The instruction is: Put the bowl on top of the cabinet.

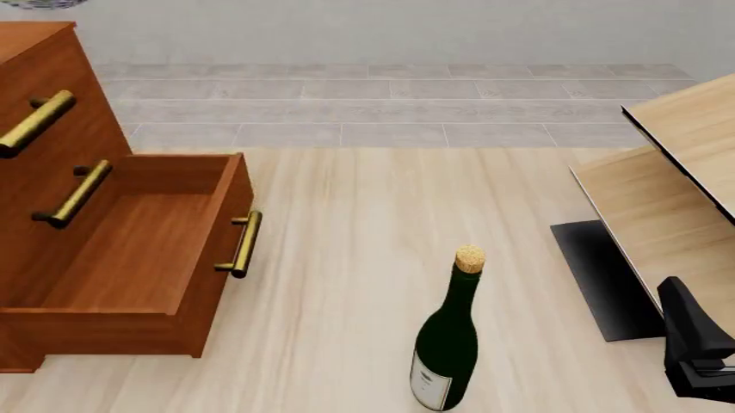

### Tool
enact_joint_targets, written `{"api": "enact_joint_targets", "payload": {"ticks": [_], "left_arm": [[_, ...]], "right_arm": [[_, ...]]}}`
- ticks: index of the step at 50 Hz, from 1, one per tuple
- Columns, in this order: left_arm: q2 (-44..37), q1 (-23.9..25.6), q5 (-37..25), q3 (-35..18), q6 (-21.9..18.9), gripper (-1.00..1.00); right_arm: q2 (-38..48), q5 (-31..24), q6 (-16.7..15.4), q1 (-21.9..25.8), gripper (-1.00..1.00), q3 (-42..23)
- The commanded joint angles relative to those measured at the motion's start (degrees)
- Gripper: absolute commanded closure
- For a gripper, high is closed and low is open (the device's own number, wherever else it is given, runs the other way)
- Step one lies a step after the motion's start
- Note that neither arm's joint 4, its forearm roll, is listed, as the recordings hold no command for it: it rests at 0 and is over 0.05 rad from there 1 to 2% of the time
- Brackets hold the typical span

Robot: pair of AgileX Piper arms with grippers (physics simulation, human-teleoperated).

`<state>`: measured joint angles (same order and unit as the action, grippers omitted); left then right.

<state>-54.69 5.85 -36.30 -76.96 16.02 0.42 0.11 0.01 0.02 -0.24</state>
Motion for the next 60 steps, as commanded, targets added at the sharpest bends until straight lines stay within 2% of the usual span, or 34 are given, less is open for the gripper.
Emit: {"api": "enact_joint_targets", "payload": {"ticks": [1, 2, 9, 10, 12, 14, 21, 24, 25, 31, 33, 40, 52, 60], "left_arm": [[-0.44, -4.97, -4.7, -5.24, 1.43, 1.0], [-0.6, -5.92, -5.07, -5.83, 0.31, 1.0], [-1.5, -7.41, -6.23, -6.53, 2.63, 1.0], [-2.32, -9.06, -6.81, -6.48, 4.17, 1.0], [-1.92, -9.02, -6.63, -6.95, 3.46, 1.0], [-2.27, -9.28, -7.78, -7.1, 5.39, 1.0], [-3.23, -11.5, -10.74, -10.3, 7.65, 1.0], [-3.79, -13.16, -11.53, -11.17, 8.75, 1.0], [-3.84, -13.89, -11.86, -10.95, 10.23, 1.0], [-4.5, -18.58, -12.78, -13.12, 11.31, 1.0], [-4.47, -18.34, -13.48, -13.6, 12.18, 1.0], [-5.45, -22.8, -15.25, -15.17, 14.1, 1.0], [-7.61, -28.11, -15.77, -15.48, 16.24, 1.0], [-8.49, -29.15, -16.22, -14.93, 17.05, 1.0]], "right_arm": [[0.0, 0.0, 0.01, 0.0, -1.0, 0.0], [0.0, 0.0, 0.01, 0.0, -1.0, 0.0], [0.0, 0.0, 0.0, 0.01, -1.0, 0.0], [0.0, 0.0, 0.0, 0.01, -1.0, 0.0], [0.0, 0.0, -0.01, 0.01, -1.0, 0.0], [0.0, 0.0, 0.01, -0.01, -1.0, 0.0], [0.01, 0.0, 0.02, 0.01, -1.0, 0.0], [0.01, 0.0, 0.0, 0.0, -1.0, 0.0], [0.0, 0.0, 0.0, 0.01, -1.0, 0.0], [0.0, 0.0, 0.0, -0.01, -1.0, 0.0], [0.0, 0.0, 0.01, 0.0, -1.0, 0.0], [0.0, 0.0, 0.01, 0.01, -1.0, 0.0], [0.0, 0.0, 0.0, -0.01, -1.0, 0.0], [-0.01, 0.0, 0.0, 0.0, -1.0, 0.0]]}}
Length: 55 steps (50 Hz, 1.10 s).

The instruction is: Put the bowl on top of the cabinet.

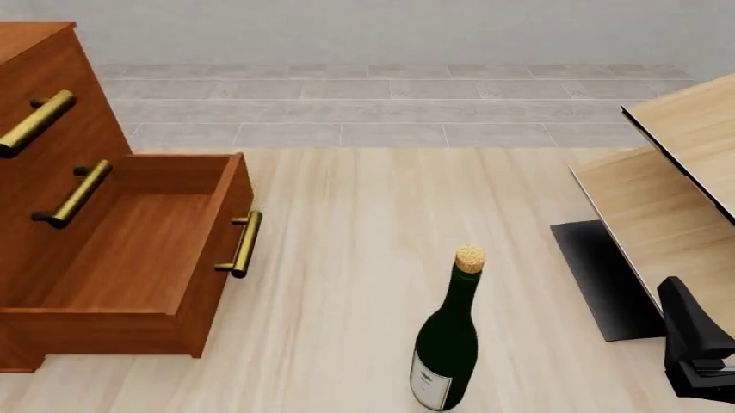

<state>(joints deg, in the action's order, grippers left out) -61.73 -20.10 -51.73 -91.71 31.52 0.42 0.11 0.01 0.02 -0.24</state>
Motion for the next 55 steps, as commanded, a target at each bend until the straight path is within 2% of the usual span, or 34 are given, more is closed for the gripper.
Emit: {"api": "enact_joint_targets", "payload": {"ticks": [1, 24, 55], "left_arm": [[-1.43, -3.17, -0.58, -0.22, 1.36, 1.0], [-4.04, -6.36, 0.87, 4.78, 3.57, 1.0], [-6.48, -13.5, 6.75, 8.2, 0.81, 1.0]], "right_arm": [[-0.01, 0.0, 0.0, -0.01, -1.0, 0.0], [0.0, 0.0, -0.01, 0.01, -1.0, 0.0], [0.0, 0.0, 0.0, 0.0, -1.0, 0.0]]}}
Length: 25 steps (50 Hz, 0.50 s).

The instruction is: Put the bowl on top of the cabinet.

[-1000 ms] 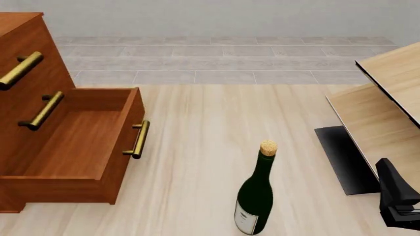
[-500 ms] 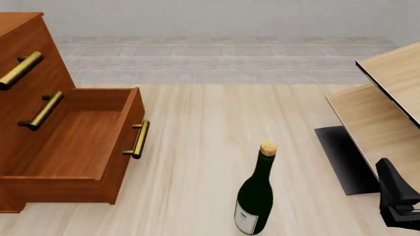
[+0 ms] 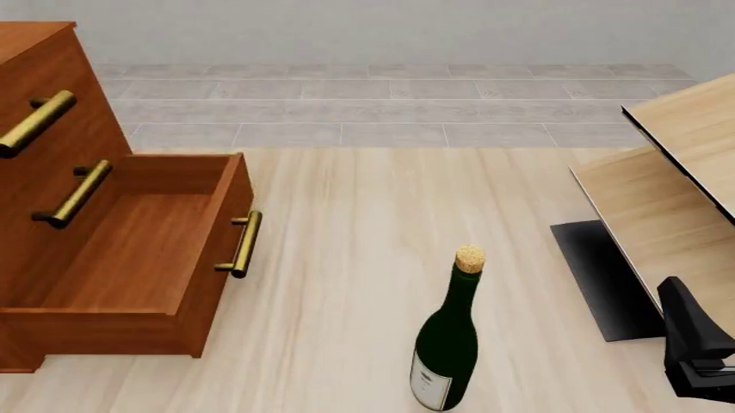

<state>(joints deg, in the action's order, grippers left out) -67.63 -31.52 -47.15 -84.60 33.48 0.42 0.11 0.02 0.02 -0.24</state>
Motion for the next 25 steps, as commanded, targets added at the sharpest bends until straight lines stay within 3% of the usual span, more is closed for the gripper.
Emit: {"api": "enact_joint_targets", "payload": {"ticks": [1, 25], "left_arm": [[-0.94, -2.68, 2.59, 1.23, -1.33, 1.0], [-3.43, -5.96, 6.25, 3.79, -3.76, 1.0]], "right_arm": [[0.0, 0.0, 0.0, 0.0, -1.0, 0.0], [-0.01, 0.0, 0.0, -0.01, -1.0, 0.0]]}}
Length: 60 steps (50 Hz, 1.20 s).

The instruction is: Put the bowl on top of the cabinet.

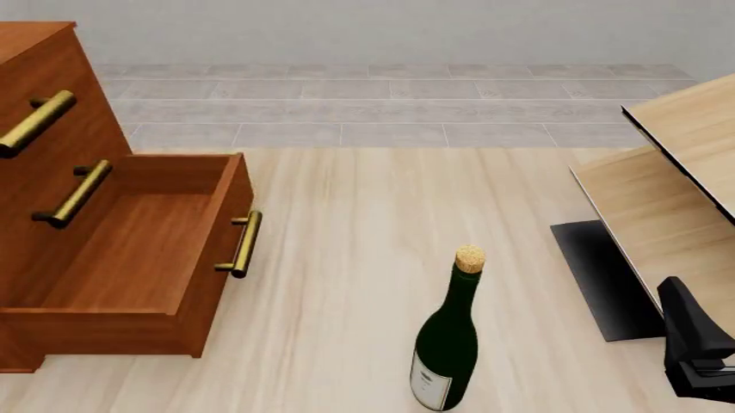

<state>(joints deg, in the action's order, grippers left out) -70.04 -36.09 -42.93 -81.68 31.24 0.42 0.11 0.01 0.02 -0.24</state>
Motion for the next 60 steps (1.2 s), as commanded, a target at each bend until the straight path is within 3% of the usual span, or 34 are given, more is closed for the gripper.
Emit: {"api": "enact_joint_targets", "payload": {"ticks": [1, 60], "left_arm": [[-1.16, -1.47, 2.13, 0.89, -1.64, 1.0], [-4.94, -2.72, 6.18, 1.99, -6.35, 1.0]], "right_arm": [[0.01, 0.0, 0.01, 0.0, -1.0, 0.0], [0.0, 0.0, -0.01, 0.0, -1.0, 0.0]]}}
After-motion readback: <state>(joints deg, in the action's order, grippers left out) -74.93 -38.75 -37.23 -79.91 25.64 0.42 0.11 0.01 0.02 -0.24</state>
